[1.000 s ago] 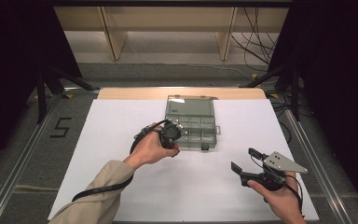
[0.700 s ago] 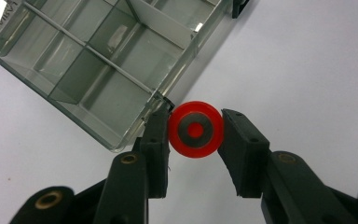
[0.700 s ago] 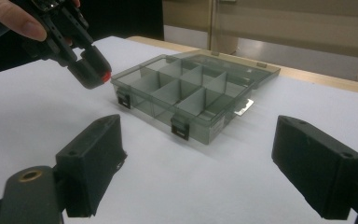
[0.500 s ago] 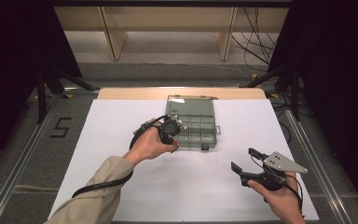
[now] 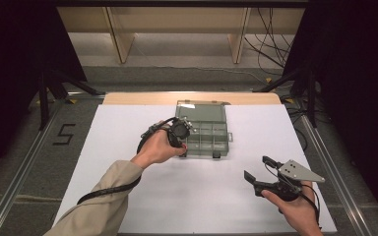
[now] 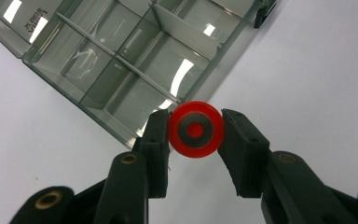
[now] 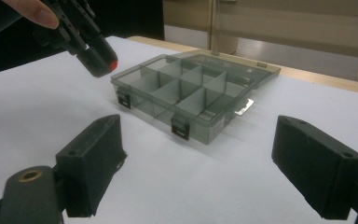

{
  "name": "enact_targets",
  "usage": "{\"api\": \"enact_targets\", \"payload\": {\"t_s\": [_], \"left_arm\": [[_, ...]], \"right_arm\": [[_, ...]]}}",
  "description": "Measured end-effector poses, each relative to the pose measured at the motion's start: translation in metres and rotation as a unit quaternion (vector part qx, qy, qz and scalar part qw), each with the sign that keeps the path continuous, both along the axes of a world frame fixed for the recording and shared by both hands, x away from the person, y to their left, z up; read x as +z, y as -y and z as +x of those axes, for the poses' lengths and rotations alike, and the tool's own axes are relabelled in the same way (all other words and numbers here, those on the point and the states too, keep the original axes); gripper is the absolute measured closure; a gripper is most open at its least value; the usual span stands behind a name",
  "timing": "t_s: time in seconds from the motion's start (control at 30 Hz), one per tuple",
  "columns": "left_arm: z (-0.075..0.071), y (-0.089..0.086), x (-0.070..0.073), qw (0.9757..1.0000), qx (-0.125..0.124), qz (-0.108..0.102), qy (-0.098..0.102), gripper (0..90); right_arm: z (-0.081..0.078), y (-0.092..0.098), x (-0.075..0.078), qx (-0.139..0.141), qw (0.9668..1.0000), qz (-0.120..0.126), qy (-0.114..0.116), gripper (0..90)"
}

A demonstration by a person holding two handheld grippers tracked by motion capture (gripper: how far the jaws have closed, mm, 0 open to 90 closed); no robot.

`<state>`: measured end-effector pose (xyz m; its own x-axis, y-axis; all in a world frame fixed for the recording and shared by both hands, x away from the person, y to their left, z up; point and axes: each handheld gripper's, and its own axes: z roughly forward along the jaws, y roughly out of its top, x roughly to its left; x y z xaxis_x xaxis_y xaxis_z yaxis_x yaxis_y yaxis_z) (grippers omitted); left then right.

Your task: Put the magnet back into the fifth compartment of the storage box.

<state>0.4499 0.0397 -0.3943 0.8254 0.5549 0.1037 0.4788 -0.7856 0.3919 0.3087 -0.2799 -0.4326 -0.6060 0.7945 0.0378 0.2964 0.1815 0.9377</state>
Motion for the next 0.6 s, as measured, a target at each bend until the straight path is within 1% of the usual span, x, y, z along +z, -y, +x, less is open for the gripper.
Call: {"api": "enact_targets", "payload": {"t_s": [0.07,0.13,0.17,0.23,0.27,0.43,0.5,0.53,0.57,0.6], "left_arm": [[0.001,0.0,0.0,1.0,0.005,-0.001,0.002,63.0],[0.003,-0.001,0.001,1.0,0.005,0.002,0.002,63.0],[0.003,-0.001,0.001,1.0,0.005,0.002,0.003,63.0],[0.004,-0.002,0.001,1.0,0.009,0.003,0.003,63.0],[0.005,-0.002,0.001,1.0,0.008,0.004,0.004,63.0],[0.008,-0.002,0.001,0.9999,0.01,0.006,0.003,63.0],[0.01,-0.003,0.001,0.9999,0.01,0.009,0.002,63.0],[0.01,-0.002,0.001,0.9999,0.01,0.008,0.002,63.0],[0.011,-0.002,0.0,0.9999,0.012,0.007,0.002,63.0],[0.012,-0.003,0.001,0.9999,0.01,0.012,0.001,63.0]], "right_arm": [[0.0,0.0,0.0,0.0,1.0,0.0,0.0,16.9],[0.0,0.0,0.0,0.001,1.0,0.0,-0.001,16.9],[0.0,-0.001,0.0,0.003,1.0,0.006,-0.005,16.9],[0.0,0.0,0.0,0.0,1.0,0.002,-0.005,16.9],[0.0,0.0,0.0,0.0,1.0,0.0,0.0,16.9],[0.0,0.0,0.0,0.0,1.0,0.003,-0.006,16.9],[0.0,-0.001,0.0,0.001,1.0,0.005,-0.004,16.9],[0.0,0.0,0.0,0.0,1.0,0.001,-0.003,16.9],[0.0,-0.001,-0.001,0.001,1.0,0.008,-0.002,16.9],[0.0,0.0,0.0,0.0,1.0,0.002,-0.005,16.9]]}}
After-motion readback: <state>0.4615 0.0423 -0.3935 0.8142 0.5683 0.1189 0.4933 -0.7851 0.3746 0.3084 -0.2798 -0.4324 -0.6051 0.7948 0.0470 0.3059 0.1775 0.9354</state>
